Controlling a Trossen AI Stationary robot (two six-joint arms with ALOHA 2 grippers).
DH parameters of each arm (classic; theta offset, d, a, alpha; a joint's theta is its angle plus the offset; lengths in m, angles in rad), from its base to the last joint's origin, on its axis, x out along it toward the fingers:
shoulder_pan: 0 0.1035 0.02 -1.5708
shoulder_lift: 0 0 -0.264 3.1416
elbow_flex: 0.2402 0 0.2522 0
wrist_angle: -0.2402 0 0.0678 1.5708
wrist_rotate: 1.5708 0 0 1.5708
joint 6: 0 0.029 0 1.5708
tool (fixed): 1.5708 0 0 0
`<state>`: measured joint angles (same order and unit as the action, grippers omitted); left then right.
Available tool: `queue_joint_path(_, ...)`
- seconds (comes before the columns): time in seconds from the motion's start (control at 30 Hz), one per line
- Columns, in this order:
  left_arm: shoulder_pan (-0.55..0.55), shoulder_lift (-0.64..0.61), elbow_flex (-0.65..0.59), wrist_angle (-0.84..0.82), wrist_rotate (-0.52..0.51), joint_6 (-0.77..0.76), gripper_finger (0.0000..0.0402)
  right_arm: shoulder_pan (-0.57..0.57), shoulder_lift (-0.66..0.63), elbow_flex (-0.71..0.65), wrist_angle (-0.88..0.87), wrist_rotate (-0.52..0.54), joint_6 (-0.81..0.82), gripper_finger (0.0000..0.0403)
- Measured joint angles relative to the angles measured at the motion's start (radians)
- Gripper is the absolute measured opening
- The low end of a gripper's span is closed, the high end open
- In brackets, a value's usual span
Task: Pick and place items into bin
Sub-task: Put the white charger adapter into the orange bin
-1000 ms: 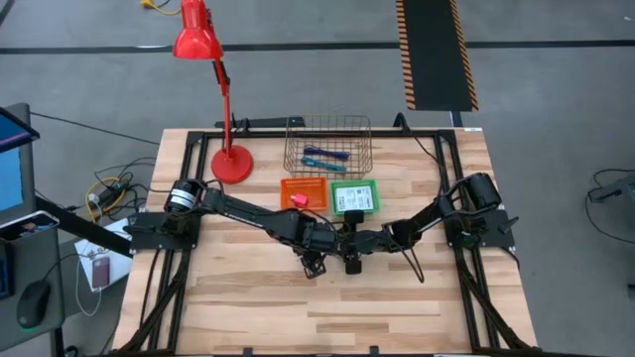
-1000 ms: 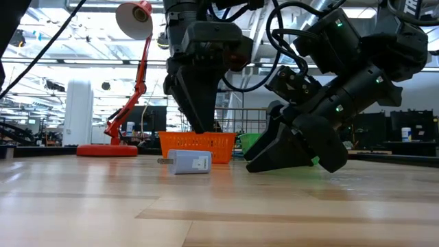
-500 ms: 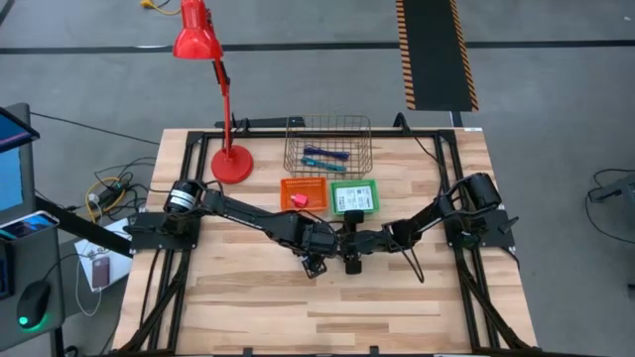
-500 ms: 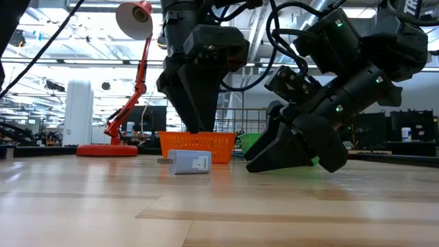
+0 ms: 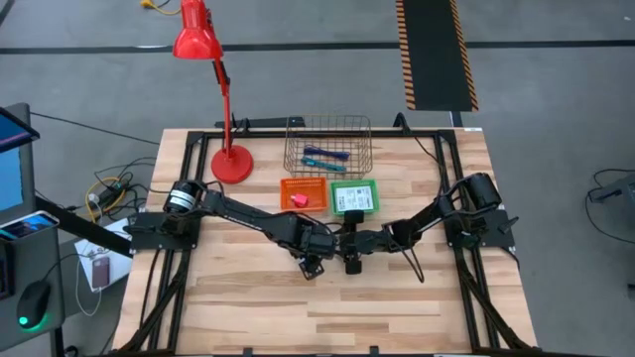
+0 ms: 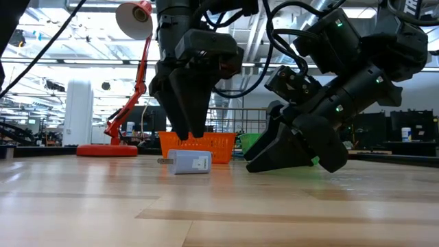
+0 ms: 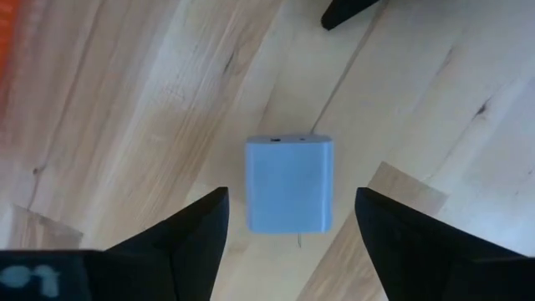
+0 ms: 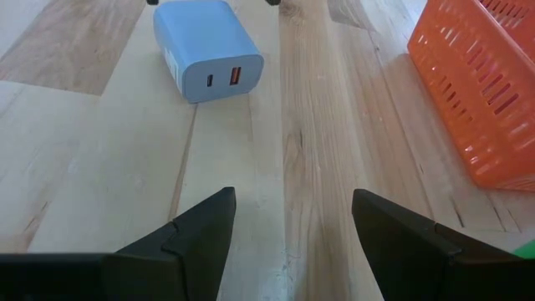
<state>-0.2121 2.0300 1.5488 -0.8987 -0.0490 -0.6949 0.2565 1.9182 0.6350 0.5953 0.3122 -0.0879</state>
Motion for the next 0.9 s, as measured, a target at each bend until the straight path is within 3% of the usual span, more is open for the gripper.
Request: queue_joint_path(0.9,0.019,0.111,0.000,0.028,0.049,0.082,0.0254,0.011,0.000,-0.001,-0.003,0.003,-0.001,0.0240)
